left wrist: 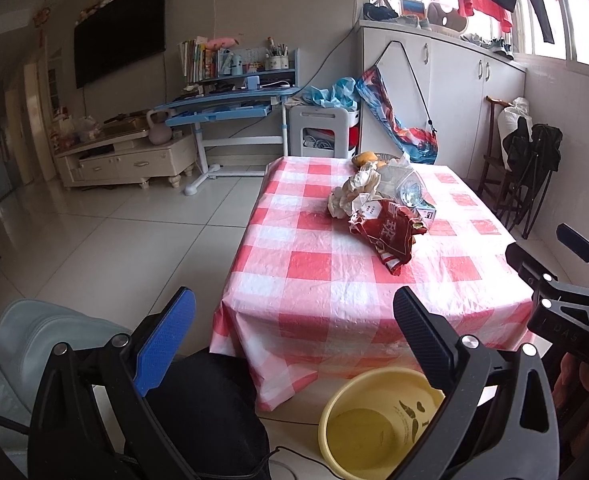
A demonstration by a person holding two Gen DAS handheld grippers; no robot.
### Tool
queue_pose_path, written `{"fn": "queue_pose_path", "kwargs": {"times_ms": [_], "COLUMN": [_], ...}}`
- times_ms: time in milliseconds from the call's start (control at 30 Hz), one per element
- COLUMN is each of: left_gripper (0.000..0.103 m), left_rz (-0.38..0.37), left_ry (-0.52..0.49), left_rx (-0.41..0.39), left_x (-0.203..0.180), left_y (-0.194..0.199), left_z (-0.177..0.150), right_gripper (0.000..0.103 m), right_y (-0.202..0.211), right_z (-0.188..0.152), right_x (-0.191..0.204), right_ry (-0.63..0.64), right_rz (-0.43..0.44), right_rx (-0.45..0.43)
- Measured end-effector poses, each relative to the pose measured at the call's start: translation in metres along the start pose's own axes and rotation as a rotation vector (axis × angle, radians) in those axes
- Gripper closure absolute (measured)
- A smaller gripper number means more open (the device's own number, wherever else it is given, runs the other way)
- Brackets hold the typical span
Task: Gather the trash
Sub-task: 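Move both tools over the table toward the pile of trash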
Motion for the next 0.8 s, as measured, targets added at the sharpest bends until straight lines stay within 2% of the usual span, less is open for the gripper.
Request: {"fn": "queue_pose_path", "kwargs": {"times_ms": [367,800], "left_gripper": [0.007,0.007], "left_rz": [0.001,-0.002], "left_ry": [0.009,0.013], "left_rx": [0.015,0.015], "left_x": [0.003,0.001], "left_y": [-0.003,-0.003], "left_z": [-0.002,-0.001], "right_gripper": [0.006,0.006], "right_y": [0.002,-0.001], "right_z": [-0.004,-0.006], "right_x": [0.012,0.009], "right_ry": [0.055,0.059], "right_rz": [0.005,-0.011], "right_rx": [0.006,0.019]}}
Point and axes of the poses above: each gripper's, at about its wrist camera, not at the fingertips, and y roughly against the way its jaws point, x to its left, z to its top, the point moved 5 cm from there along -y, roughly the way its jaws point, and after that the axes turned 15 degrees about -y, right-handed, at the moved point
